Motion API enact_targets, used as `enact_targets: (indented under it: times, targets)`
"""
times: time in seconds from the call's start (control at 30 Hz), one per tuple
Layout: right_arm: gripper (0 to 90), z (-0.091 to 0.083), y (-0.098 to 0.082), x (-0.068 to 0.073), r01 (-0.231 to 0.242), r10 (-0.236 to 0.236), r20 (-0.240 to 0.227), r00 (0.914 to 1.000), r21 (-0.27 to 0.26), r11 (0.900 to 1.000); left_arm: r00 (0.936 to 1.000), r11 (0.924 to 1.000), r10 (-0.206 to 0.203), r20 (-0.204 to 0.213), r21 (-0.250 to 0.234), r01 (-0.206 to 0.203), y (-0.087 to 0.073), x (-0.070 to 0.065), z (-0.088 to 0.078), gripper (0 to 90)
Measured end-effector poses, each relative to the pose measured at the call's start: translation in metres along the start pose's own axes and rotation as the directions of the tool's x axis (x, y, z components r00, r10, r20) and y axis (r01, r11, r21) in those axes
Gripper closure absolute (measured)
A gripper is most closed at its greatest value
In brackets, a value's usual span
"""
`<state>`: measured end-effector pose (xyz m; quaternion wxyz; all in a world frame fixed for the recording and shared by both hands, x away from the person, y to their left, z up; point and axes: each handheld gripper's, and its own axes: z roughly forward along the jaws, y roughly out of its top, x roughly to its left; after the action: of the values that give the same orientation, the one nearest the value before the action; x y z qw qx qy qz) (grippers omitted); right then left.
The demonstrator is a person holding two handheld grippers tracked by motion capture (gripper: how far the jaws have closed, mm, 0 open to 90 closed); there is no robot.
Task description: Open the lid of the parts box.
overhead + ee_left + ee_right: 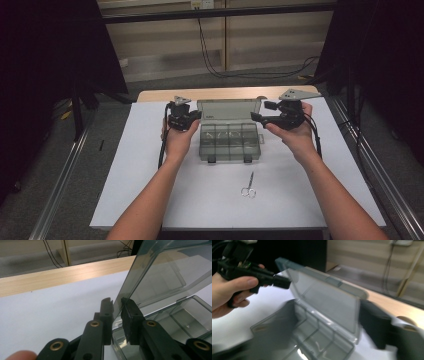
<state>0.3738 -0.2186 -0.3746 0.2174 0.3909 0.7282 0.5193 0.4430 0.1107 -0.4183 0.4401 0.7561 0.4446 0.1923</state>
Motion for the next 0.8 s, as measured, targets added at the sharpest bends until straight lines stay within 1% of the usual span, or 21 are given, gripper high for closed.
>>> enact_targets:
  times: [0.03,0.07,0.1,0.17,0.23,0.27,0.3,0.33,0.37,0.43,0.47,0.53,0.57,0.6,0.67,0.7,0.73,0.77,0.8]
  targets:
    - [9.1,-0.001,0.000,-0.003,-0.012,0.012,0.021,0.9997,-0.002,1.000,1.0000,1.0000,-0.001,0.000,-0.001,0.001,0.000,0.000,0.000,78.8]
    - [4.8,-0.001,0.000,-0.007,-0.035,0.035,0.043,0.9985,0.000,0.999,1.0000,1.0000,-0.001,-0.001,-0.002,0.001,0.001,0.000,0.001,79.0]
    - [4.2,-0.001,-0.002,-0.012,-0.061,0.061,0.053,0.9967,-0.002,0.998,1.0000,1.0000,0.000,0.001,0.004,0.000,0.001,0.000,0.001,79.2]
    - [4.8,0.004,-0.008,-0.023,-0.106,0.104,0.073,0.9918,0.020,0.994,1.0000,1.0000,-0.005,-0.001,-0.002,0.005,0.001,0.000,0.001,79.4]
    - [11.8,0.014,-0.017,-0.032,-0.157,0.149,0.133,0.9798,0.051,0.986,0.9999,0.9999,-0.013,-0.001,-0.004,0.013,0.002,0.000,0.002,79.7]
    - [15.0,0.019,-0.022,-0.036,-0.175,0.165,0.148,0.9752,0.059,0.983,0.9999,0.9999,-0.011,0.003,-0.004,0.011,0.002,0.000,0.003,79.8]
    - [20.2,0.024,-0.027,-0.038,-0.187,0.176,0.145,0.9737,0.063,0.980,0.9999,1.0000,-0.010,0.005,-0.001,0.010,0.002,0.001,0.003,80.0]
    - [26.3,0.029,-0.031,-0.040,-0.189,0.179,0.144,0.9734,0.063,0.980,0.9998,0.9997,-0.020,0.005,-0.010,0.020,0.002,0.000,0.004,80.0]
    - [31.5,0.033,-0.034,-0.039,-0.191,0.180,0.144,0.9730,0.063,0.980,0.9999,0.9999,-0.016,0.007,-0.003,0.016,0.002,0.001,0.004,80.3]
    - [46.2,0.042,-0.038,-0.038,-0.179,0.168,0.137,0.9762,0.067,0.982,0.9998,0.9999,-0.013,0.014,0.000,0.013,0.002,0.002,0.005,80.4]
    - [51.3,0.046,-0.039,-0.037,-0.175,0.165,0.136,0.9769,0.066,0.982,0.9999,1.0000,-0.002,0.015,0.007,0.002,0.002,0.002,0.006,80.4]
    - [61.0,0.052,-0.040,-0.035,-0.164,0.154,0.149,0.9768,0.059,0.985,0.9999,1.0000,-0.004,0.015,0.008,0.003,0.001,0.002,0.009,80.3]
    - [64.9,0.055,-0.041,-0.034,-0.163,0.152,0.155,0.9761,0.058,0.985,0.9998,0.9999,0.005,0.018,0.016,-0.005,0.001,0.003,0.009,80.3]
    - [67.0,0.058,-0.042,-0.034,-0.159,0.148,0.165,0.9751,0.058,0.986,0.9996,0.9999,-0.010,0.025,0.007,0.010,0.001,0.004,0.012,80.3]
    - [76.0,0.062,-0.045,-0.036,-0.178,0.164,0.175,0.9707,0.063,0.982,0.9997,0.9998,-0.011,0.023,0.017,0.011,0.000,0.006,0.015,80.3]
    - [78.6,0.064,-0.046,-0.037,-0.187,0.173,0.183,0.9679,0.065,0.980,0.9996,0.9995,0.000,0.029,0.030,-0.001,0.000,0.008,0.017,80.3]
    - [81.4,0.066,-0.048,-0.038,-0.199,0.183,0.186,0.9652,0.068,0.978,0.9997,0.9993,0.006,0.023,0.036,-0.007,-0.001,0.008,0.019,80.3]
    - [83.1,0.067,-0.049,-0.038,-0.206,0.191,0.182,0.9645,0.067,0.976,0.9997,0.9993,0.002,0.024,0.037,-0.003,-0.002,0.009,0.021,80.3]
    - [83.8,0.068,-0.050,-0.038,-0.203,0.187,0.188,0.9641,0.066,0.977,0.9996,0.9993,-0.001,0.027,0.038,0.000,-0.003,0.009,0.024,80.3]
